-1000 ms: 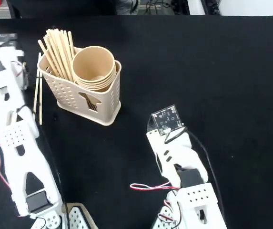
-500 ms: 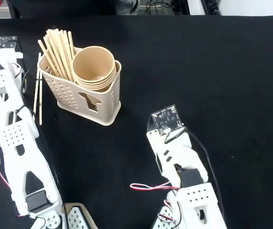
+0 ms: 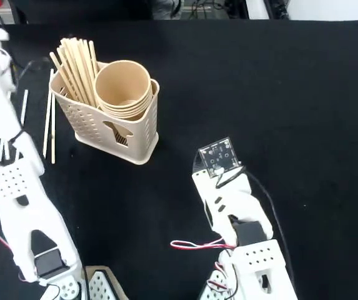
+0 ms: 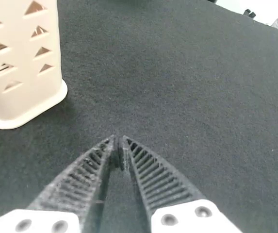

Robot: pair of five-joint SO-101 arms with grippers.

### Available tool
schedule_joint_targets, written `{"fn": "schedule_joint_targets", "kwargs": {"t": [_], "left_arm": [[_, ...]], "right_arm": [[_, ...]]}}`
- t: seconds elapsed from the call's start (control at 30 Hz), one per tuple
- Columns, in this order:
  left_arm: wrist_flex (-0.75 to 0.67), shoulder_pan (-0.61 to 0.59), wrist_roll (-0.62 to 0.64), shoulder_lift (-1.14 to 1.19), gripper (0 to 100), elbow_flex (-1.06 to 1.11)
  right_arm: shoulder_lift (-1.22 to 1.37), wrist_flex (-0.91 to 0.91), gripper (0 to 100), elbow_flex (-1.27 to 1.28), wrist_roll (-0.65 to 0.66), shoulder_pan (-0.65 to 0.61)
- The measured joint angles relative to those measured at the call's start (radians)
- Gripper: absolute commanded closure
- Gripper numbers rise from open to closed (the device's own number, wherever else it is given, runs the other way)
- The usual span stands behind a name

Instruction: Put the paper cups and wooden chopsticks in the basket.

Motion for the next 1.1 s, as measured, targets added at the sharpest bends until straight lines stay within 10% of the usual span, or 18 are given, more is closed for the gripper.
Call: {"fn": "schedule_joint_targets", "kwargs": {"t": [0.6, 1.1], "left_arm": [[0.002, 0.124, 0.272, -0.867, 97, 0.008], [-0.081, 0.331, 0.298, -1.379, 97, 0.601]], "right_arm": [[0.000, 0.000, 98.3, 0.000, 0.000, 0.000], [0.000, 0.000, 98.3, 0.000, 0.000, 0.000]]}}
